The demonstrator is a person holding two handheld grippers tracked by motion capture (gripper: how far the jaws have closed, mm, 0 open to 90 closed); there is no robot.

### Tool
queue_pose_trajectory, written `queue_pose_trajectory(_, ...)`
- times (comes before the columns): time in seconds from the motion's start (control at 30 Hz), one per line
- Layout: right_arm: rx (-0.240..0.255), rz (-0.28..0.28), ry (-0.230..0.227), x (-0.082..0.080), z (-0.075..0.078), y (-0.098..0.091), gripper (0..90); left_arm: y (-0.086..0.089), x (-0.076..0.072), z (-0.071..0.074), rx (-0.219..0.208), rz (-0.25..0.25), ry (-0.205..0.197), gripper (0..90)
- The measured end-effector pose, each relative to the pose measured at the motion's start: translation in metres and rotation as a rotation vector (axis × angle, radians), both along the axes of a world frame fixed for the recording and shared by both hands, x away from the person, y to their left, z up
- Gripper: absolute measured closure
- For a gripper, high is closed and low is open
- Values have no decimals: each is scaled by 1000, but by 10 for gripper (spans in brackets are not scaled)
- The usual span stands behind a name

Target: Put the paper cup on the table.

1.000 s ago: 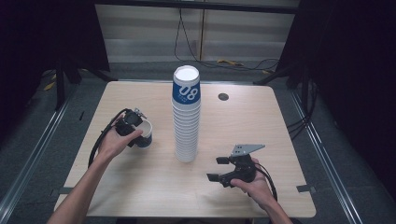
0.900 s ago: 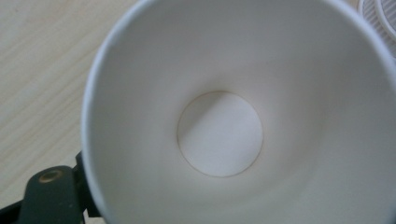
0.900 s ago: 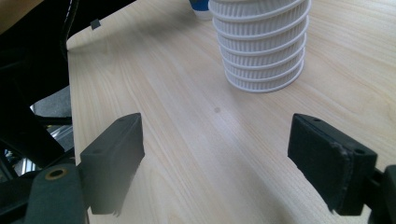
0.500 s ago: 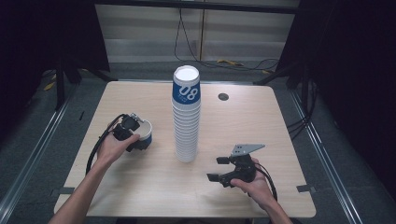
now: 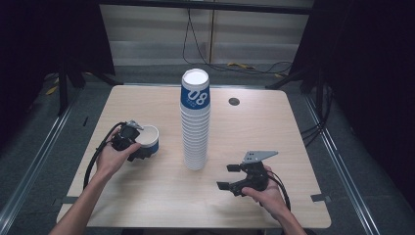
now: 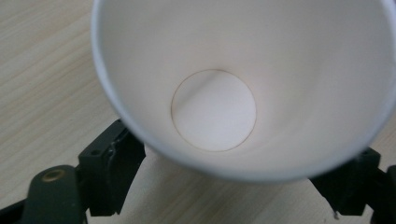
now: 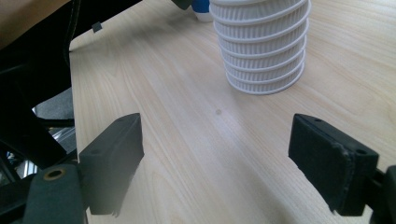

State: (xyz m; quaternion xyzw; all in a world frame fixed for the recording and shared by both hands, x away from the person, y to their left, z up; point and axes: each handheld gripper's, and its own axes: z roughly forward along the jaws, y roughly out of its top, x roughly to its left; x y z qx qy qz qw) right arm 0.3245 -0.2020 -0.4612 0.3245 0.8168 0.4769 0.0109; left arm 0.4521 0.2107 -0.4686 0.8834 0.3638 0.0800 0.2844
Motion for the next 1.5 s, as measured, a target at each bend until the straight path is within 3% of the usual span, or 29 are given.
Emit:
queue_pose_trajectory(0.23,-12,1,3,0,-1,1,174,10,-12,-1,-39,17,-10,185)
queue_pose_trajectory(0.33,-11,-9,-3,-1,-1,0,174,14,-17,0,-24,36,-35,195)
queue_pose_trajectory(0.47,-6,-22,-7,-1,0,-1,175,17,-24,4,-86,37,-26,205)
queue_pose_trajectory(0.57,-4,-34,-16,-1,1,-3,175,16,-31,7,-104,32,-44,204)
queue_pose_trajectory(0.6,-1,-40,-16,-1,1,-3,175,15,-35,8,-113,43,-29,204)
queue_pose_trajectory(0.67,5,-53,-19,-1,1,-4,175,14,-41,10,-145,29,-24,201)
queue_pose_trajectory(0.73,4,-54,-14,0,1,-5,175,13,-47,13,-140,25,-46,201)
queue_pose_trajectory(0.83,5,-57,-20,-1,1,-5,177,12,-54,13,-168,23,-62,201)
queue_pose_trajectory(0.93,9,-68,-22,-1,2,-6,177,10,-63,15,-176,7,-93,201)
queue_pose_trajectory(1.0,12,-77,-27,-1,2,-8,177,6,-70,16,-186,1,-143,201)
queue_pose_trajectory(1.3,12,-99,-44,-5,4,-12,177,-2,-88,8,-259,-22,-154,201)
queue_pose_trajectory(1.37,9,-104,-49,-7,5,-14,177,-4,-91,8,-253,-36,-168,201)
queue_pose_trajectory(1.5,8,-124,-53,-10,4,-19,176,-7,-95,9,-299,-84,-190,202)
